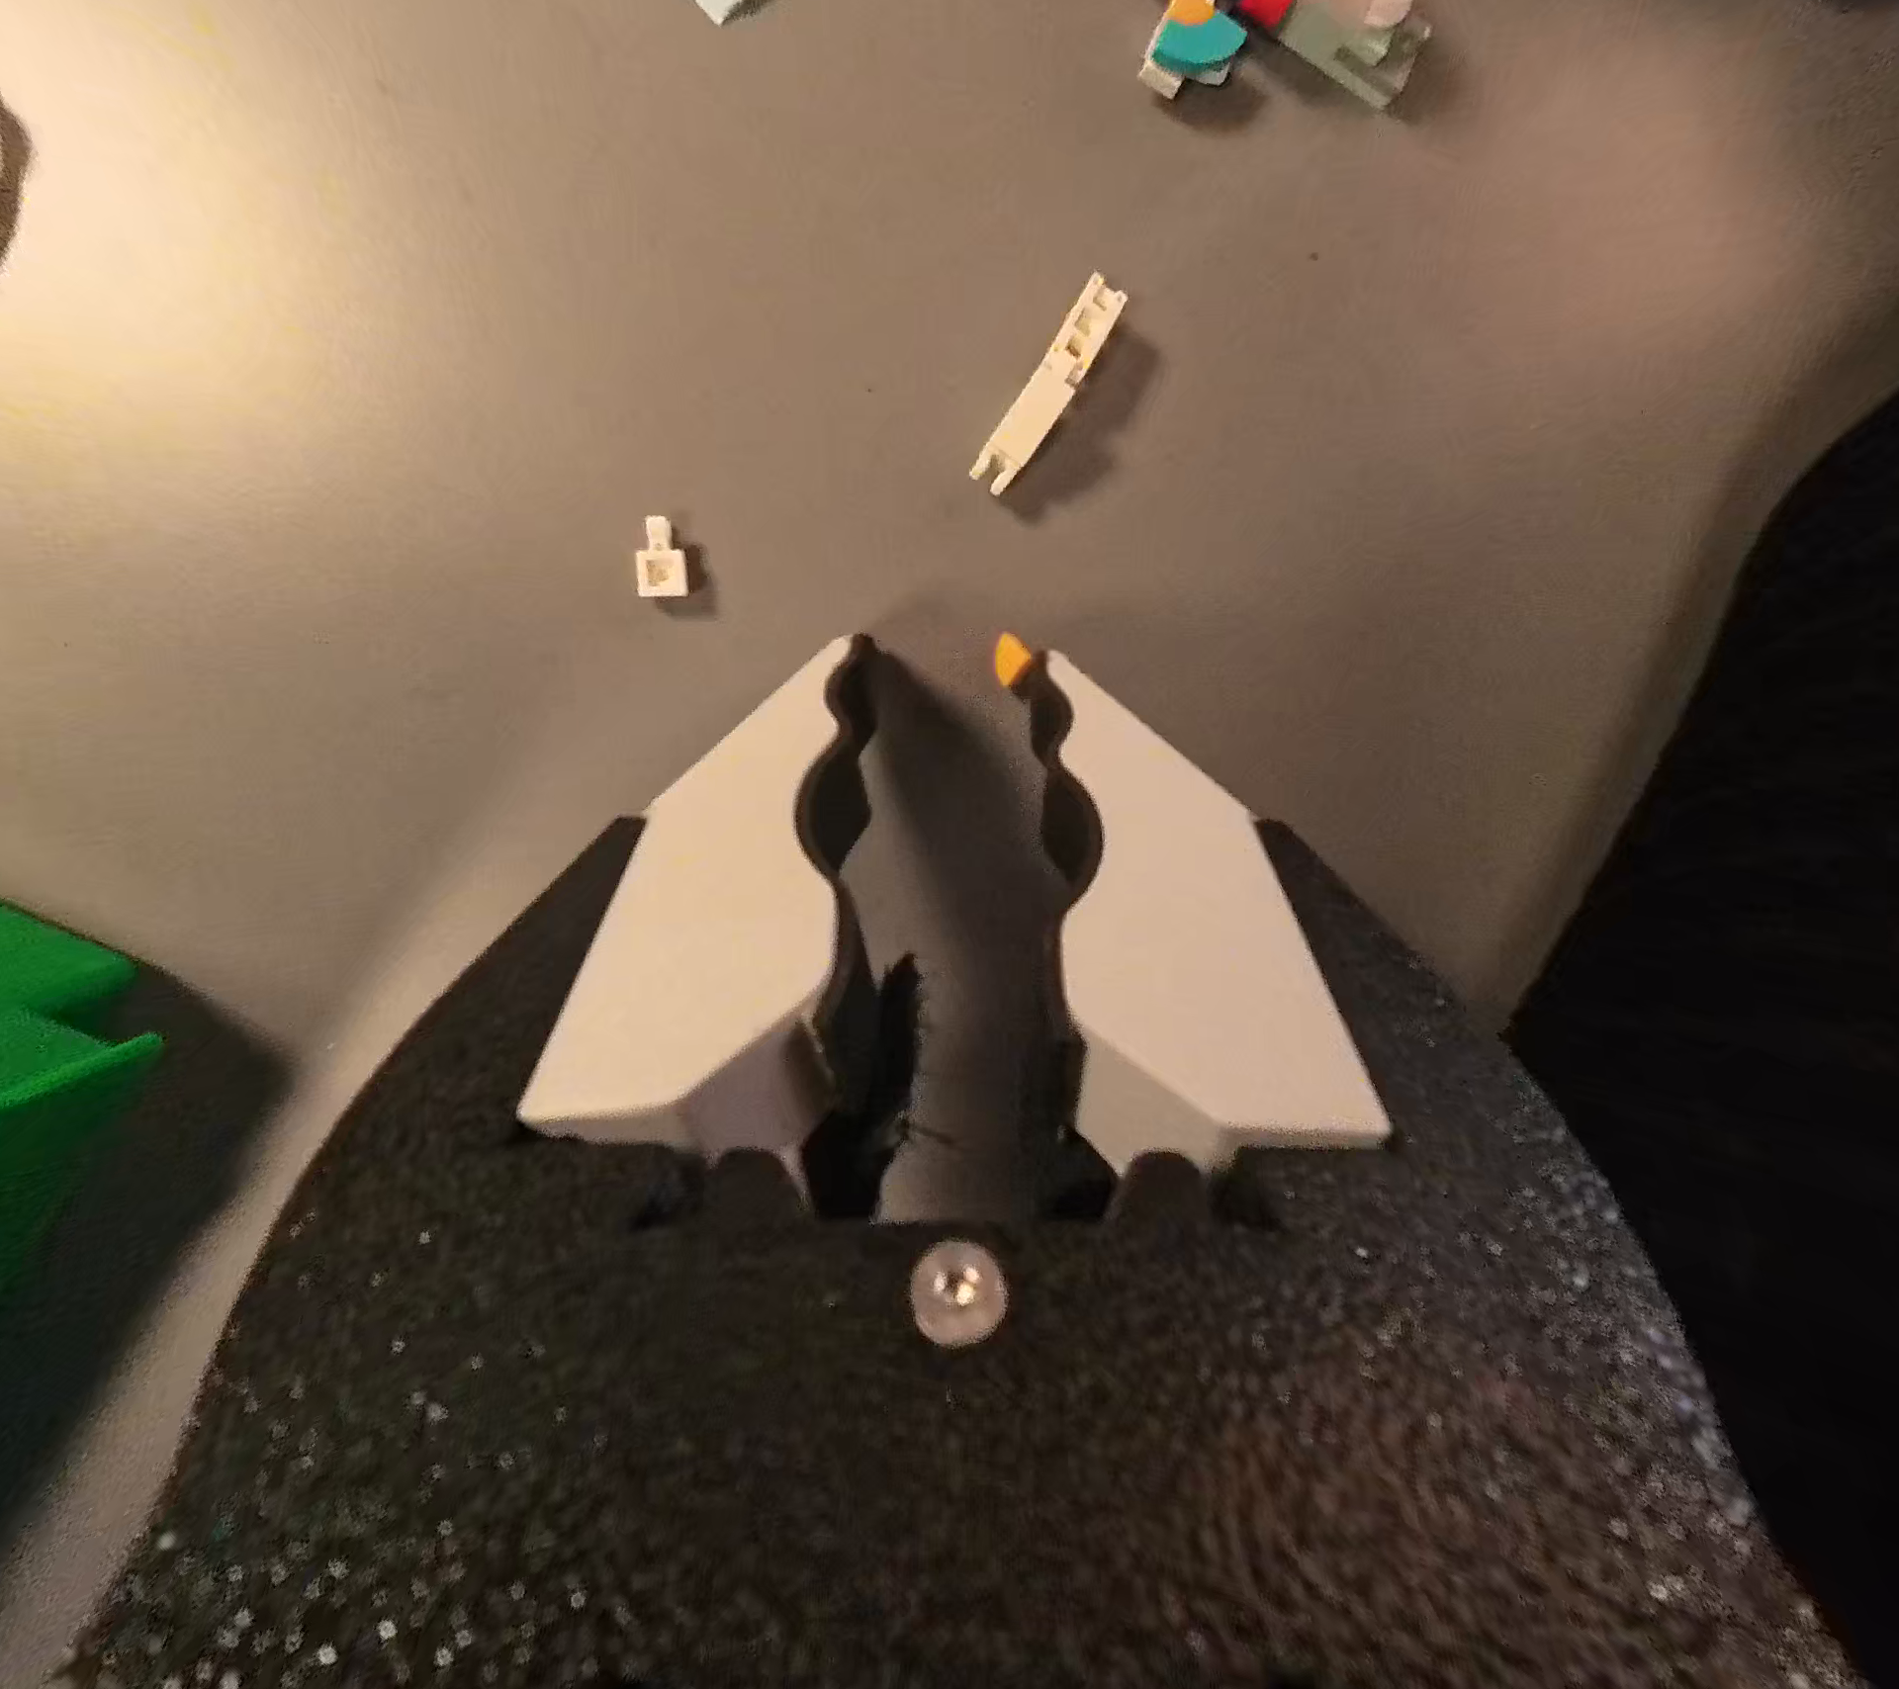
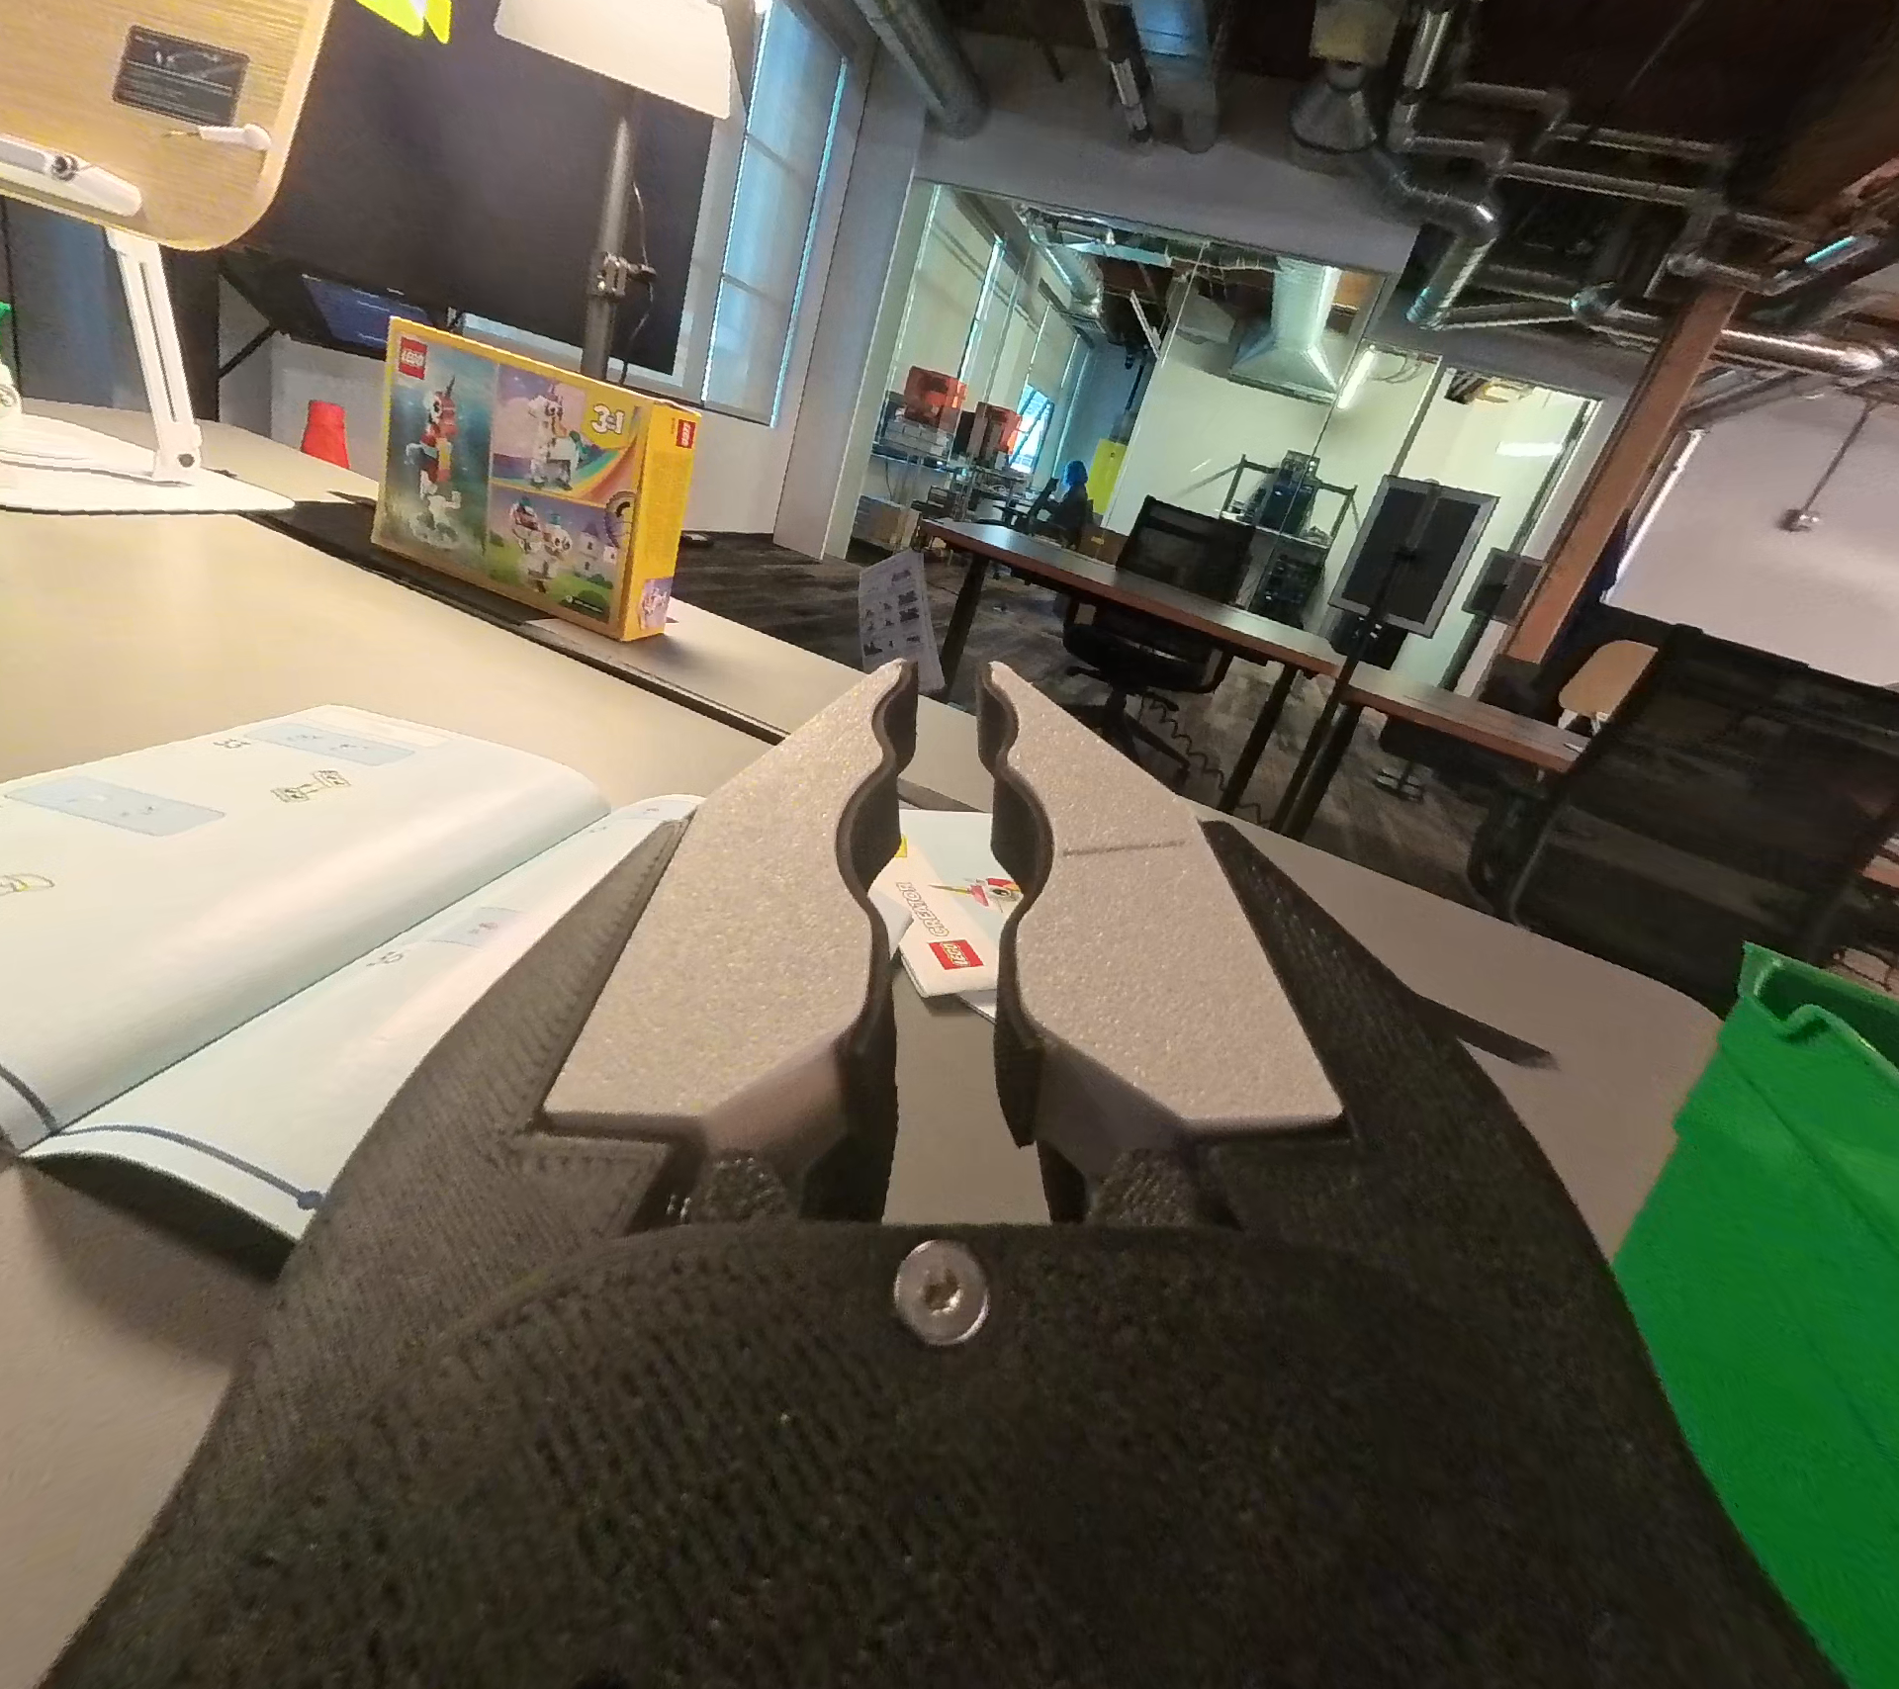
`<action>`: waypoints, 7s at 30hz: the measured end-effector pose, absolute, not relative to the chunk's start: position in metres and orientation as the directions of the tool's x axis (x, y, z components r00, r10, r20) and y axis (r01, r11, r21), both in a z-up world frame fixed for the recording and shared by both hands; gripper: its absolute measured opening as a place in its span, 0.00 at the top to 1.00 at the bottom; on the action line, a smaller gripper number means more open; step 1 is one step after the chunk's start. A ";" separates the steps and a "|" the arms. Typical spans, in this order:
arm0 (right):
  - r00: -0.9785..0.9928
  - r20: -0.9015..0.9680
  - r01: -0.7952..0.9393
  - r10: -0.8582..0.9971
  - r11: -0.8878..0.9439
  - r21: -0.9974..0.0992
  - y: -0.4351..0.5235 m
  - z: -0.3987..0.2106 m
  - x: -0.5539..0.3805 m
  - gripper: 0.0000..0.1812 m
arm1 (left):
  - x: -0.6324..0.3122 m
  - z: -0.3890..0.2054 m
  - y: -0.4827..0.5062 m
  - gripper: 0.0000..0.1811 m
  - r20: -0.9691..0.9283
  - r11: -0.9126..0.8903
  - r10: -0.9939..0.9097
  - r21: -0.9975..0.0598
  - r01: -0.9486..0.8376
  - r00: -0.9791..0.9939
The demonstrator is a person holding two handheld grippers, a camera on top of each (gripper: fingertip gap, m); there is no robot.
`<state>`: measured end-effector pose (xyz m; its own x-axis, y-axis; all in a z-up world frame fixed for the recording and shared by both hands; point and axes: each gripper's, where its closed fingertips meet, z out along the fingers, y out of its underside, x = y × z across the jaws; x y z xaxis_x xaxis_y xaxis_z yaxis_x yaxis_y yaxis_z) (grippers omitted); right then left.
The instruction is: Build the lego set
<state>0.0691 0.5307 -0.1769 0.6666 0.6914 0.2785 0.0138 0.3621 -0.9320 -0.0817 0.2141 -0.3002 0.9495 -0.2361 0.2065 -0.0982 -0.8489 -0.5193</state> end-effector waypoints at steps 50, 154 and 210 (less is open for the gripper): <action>-0.338 -0.897 0.319 0.283 -0.863 -0.392 0.286 -0.170 -0.064 1.00 | -0.061 -0.169 0.287 0.97 -0.979 0.030 0.184 0.093 -0.995 -0.086; -0.187 0.091 -0.045 0.978 0.084 -0.995 0.338 -0.197 0.037 1.00 | -0.076 -0.297 0.199 0.90 0.187 -0.629 -0.226 -0.777 0.003 0.956; -0.211 0.129 -0.012 0.969 0.129 -0.992 0.332 -0.203 0.034 1.00 | -0.064 -0.302 0.211 0.97 0.089 -0.616 -0.392 -0.764 -0.190 0.915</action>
